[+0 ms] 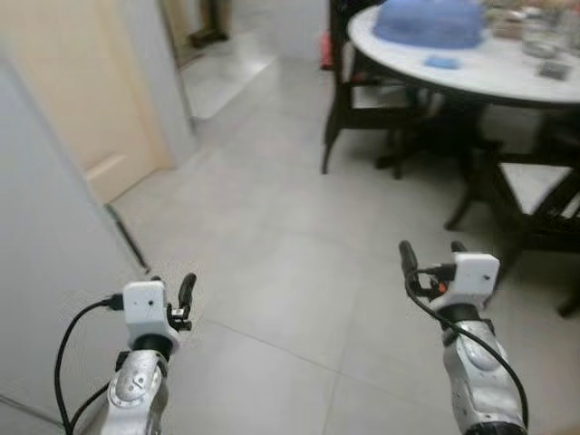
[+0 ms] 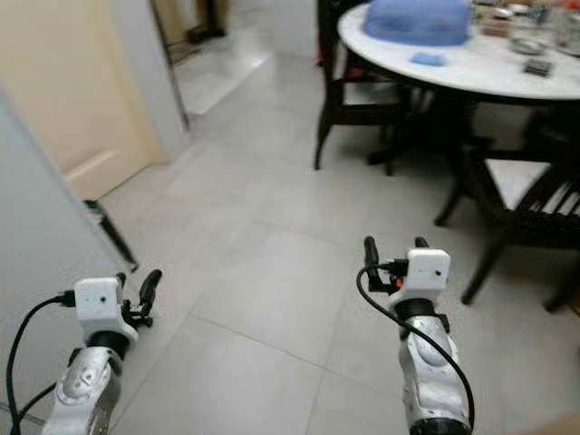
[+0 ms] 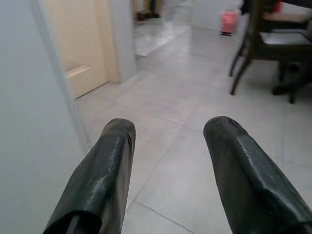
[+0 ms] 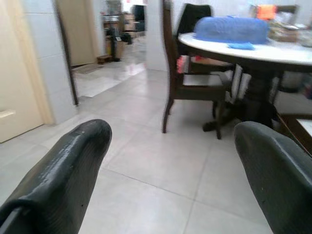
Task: Restocking fridge
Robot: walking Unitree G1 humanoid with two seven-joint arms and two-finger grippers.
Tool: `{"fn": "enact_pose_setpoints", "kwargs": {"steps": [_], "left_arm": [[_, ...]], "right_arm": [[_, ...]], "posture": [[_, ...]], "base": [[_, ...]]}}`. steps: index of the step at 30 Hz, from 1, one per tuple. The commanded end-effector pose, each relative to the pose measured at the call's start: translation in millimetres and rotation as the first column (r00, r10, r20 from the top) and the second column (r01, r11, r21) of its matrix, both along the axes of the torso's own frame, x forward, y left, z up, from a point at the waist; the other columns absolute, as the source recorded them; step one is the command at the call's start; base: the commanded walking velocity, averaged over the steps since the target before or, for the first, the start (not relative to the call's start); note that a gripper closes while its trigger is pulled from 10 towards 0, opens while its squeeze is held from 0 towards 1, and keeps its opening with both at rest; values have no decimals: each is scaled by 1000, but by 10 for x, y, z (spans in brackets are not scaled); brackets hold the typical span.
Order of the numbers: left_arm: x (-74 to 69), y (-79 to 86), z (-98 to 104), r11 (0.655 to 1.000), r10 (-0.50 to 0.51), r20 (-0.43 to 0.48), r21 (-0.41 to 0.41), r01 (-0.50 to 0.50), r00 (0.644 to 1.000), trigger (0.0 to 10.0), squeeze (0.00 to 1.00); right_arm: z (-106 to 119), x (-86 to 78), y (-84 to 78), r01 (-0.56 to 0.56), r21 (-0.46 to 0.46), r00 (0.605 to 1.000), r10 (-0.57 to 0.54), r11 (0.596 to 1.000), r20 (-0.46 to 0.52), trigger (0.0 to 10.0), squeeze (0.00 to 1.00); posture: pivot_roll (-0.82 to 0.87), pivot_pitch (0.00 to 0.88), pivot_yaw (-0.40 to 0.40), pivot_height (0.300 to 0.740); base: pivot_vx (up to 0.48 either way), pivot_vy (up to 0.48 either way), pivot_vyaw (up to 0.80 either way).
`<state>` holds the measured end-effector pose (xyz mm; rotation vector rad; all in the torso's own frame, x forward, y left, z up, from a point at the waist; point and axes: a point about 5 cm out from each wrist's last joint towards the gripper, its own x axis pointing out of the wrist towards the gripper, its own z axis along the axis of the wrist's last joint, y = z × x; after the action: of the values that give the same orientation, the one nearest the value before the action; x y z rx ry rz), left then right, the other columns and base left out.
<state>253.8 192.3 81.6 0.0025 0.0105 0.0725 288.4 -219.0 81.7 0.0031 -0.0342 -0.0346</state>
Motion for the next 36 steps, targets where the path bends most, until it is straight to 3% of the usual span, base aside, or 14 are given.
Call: {"fn": "enact_pose_setpoints", "kwargs": {"steps": [1, 23, 29, 36], "left_arm": [[-30, 49, -13, 1000, 19, -16, 9, -18, 1000, 10000, 0], [-54, 91, -95, 999, 39, -57, 13, -38, 998, 10000, 0], [-25, 117, -71, 999, 29, -56, 22, -28, 998, 10000, 0], [48, 180, 21, 999, 6, -45, 51, -4, 999, 10000, 0]], "right_arm": [[43, 34, 88, -26, 14, 1000, 26, 1000, 13, 10000, 0], [23, 60, 134, -38, 13, 999, 38, 999, -3, 10000, 0], [-69, 62, 127, -3, 53, 1000, 4, 999, -29, 10000, 0], [-205, 64, 299, 16, 115, 998, -10, 993, -57, 10000, 0]], "posture": [[-87, 0, -39, 740], [-135, 0, -43, 740], [-114, 0, -6, 740], [-95, 0, 44, 740]], "base": [[0, 0, 800], [0, 0, 800], [0, 0, 800], [0, 0, 638]]}}
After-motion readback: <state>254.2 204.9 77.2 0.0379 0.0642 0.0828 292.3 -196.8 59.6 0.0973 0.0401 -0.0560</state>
